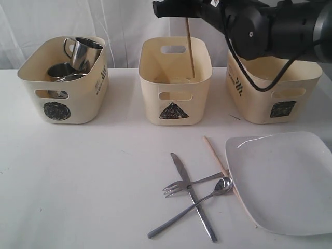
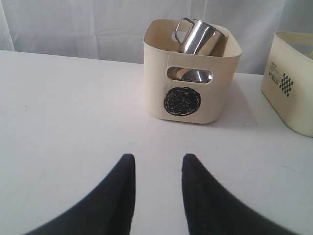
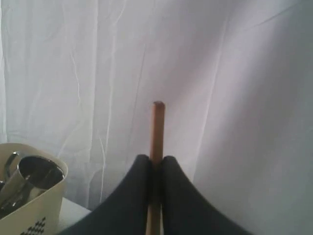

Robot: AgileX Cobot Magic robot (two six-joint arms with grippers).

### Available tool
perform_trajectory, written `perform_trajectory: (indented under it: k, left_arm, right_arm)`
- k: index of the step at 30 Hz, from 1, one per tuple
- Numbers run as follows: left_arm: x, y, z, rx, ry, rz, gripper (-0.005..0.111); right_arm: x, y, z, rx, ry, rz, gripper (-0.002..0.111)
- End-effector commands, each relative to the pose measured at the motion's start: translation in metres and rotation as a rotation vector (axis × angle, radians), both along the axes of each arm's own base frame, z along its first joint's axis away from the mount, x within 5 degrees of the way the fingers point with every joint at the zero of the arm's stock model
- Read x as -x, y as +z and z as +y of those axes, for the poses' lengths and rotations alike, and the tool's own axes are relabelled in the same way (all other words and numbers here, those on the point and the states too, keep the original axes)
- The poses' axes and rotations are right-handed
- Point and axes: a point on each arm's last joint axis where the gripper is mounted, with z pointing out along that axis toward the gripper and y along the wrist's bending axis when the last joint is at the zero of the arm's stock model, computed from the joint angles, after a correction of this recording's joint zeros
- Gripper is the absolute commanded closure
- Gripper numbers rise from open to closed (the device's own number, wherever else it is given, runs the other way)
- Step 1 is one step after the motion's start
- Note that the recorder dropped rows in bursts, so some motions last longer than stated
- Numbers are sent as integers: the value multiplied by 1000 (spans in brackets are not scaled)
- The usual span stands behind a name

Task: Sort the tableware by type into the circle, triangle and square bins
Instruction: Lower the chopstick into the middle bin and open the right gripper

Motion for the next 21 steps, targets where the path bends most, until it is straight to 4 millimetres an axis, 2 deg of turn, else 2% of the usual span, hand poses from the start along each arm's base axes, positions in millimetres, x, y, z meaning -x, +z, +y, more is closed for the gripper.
perform_trajectory:
  k: [1, 7, 15, 21]
  left_arm:
    - [0, -1, 0, 13, 3, 0, 69]
    - [0, -1, 0, 13, 3, 0, 69]
    - [0, -1, 0, 13, 3, 0, 69]
    - [0, -1, 0, 13, 3, 0, 69]
  right_arm:
    - [-1, 0, -16, -38, -42, -40, 108]
    - [-11, -10, -22, -104, -64, -65, 108]
    - [-23, -31, -19, -107, -73, -89, 108]
    - [-39, -38, -14, -138, -66, -81, 108]
